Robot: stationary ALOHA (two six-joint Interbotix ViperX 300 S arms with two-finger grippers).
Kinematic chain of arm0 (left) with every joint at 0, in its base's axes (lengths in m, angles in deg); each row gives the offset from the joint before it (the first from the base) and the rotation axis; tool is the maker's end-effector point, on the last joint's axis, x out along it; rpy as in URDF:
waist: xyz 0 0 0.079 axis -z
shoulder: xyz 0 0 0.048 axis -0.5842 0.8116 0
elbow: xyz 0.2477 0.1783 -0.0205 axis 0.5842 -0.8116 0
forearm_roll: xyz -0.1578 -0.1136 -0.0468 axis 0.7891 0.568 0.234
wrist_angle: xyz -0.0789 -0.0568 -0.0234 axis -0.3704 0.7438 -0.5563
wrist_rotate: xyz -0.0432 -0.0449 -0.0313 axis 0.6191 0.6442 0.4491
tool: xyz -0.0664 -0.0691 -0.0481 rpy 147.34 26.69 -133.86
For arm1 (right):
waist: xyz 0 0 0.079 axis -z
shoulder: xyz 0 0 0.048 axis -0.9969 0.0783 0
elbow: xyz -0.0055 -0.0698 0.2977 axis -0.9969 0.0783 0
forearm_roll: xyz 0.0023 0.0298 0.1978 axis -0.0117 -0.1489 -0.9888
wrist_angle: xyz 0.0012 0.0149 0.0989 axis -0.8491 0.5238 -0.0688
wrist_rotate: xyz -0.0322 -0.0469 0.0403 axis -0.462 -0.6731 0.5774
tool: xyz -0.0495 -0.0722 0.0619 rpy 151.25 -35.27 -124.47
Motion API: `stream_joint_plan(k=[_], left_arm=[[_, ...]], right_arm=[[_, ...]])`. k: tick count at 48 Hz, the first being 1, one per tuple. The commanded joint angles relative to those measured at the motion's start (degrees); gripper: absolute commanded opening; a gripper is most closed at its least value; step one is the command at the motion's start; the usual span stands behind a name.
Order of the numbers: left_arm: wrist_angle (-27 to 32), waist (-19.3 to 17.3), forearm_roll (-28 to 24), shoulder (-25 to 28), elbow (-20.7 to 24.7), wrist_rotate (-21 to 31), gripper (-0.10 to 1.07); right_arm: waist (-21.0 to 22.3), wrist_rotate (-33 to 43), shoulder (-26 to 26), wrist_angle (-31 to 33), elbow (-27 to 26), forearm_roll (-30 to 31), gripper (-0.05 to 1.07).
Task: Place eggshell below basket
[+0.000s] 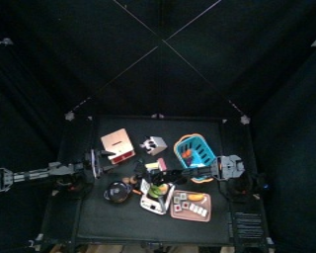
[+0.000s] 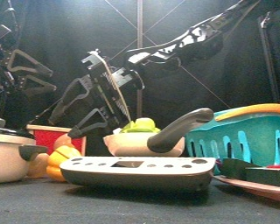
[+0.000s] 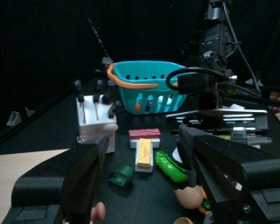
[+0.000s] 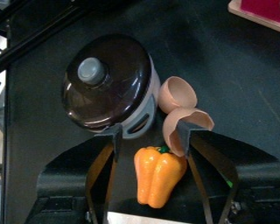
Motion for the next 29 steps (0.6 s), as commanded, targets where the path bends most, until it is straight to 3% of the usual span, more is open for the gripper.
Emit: stream_joint_plan(k=[1, 29], left_arm=[[-0.2, -0.2, 0.1, 0.4, 0.8, 0.0, 0.99], [0.4, -0.3, 0.1, 0.4, 0.7, 0.0, 0.99]], right_arm=[[-0.5, -0.2, -1.4, 1.3, -1.7, 0.0, 0.88], [-3.3, -0.6, -0.3, 12.0, -6.2, 3.8, 0.88]])
